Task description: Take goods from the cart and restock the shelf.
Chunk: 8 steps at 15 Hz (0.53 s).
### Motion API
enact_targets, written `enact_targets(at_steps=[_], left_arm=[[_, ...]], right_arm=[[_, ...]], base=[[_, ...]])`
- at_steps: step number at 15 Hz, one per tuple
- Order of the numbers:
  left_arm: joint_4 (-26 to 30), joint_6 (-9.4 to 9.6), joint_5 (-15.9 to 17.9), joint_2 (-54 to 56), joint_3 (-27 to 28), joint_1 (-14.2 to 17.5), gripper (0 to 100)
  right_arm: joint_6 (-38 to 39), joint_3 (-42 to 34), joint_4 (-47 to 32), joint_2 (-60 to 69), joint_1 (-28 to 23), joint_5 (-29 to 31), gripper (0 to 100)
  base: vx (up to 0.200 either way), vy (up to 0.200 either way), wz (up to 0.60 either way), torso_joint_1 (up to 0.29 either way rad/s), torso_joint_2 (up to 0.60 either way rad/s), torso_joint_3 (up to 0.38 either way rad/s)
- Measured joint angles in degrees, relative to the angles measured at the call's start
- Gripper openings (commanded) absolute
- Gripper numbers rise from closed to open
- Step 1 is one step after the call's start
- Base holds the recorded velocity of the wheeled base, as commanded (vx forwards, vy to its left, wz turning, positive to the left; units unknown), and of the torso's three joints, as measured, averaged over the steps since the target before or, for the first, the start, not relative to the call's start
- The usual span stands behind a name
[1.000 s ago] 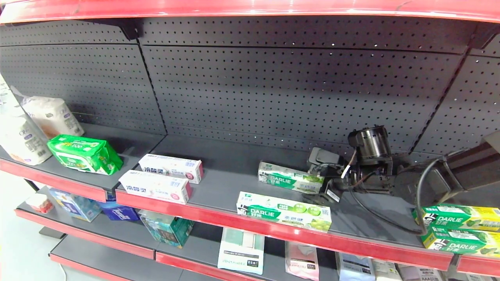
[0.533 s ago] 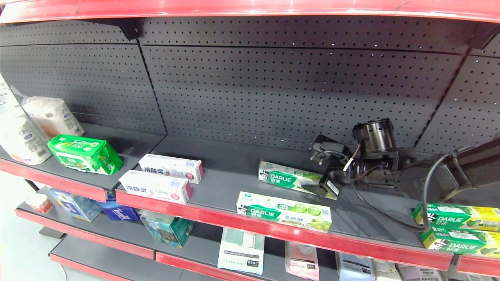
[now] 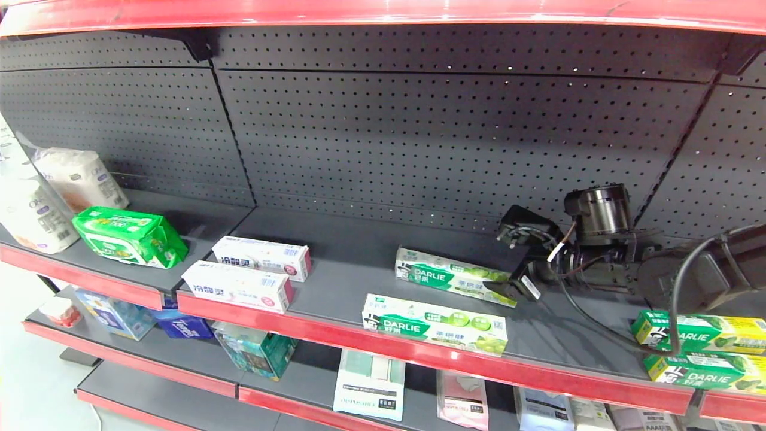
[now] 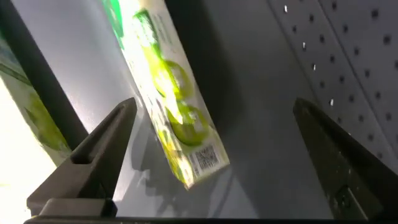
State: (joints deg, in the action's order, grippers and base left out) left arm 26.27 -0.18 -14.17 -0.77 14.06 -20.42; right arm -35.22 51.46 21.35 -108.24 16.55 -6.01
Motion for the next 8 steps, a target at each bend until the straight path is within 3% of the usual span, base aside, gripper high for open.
enact_targets(at_steps=[3,8], left_arm=[[0.0,0.0,-0.1,0.0,0.0,0.0,100],[0.0,-0.22,-0.1,-0.2,0.0,0.0,100]], right_arm=[[4.3,-0.9,0.0,0.6,-0.2,1.6,100],[4.5,-2.1,-0.1,0.9,-1.3,1.7,100]], base=[[0.0,0.0,0.0,0.0,0.0,0.0],[0.0,0.0,0.0,0.0,0.0,0.0]])
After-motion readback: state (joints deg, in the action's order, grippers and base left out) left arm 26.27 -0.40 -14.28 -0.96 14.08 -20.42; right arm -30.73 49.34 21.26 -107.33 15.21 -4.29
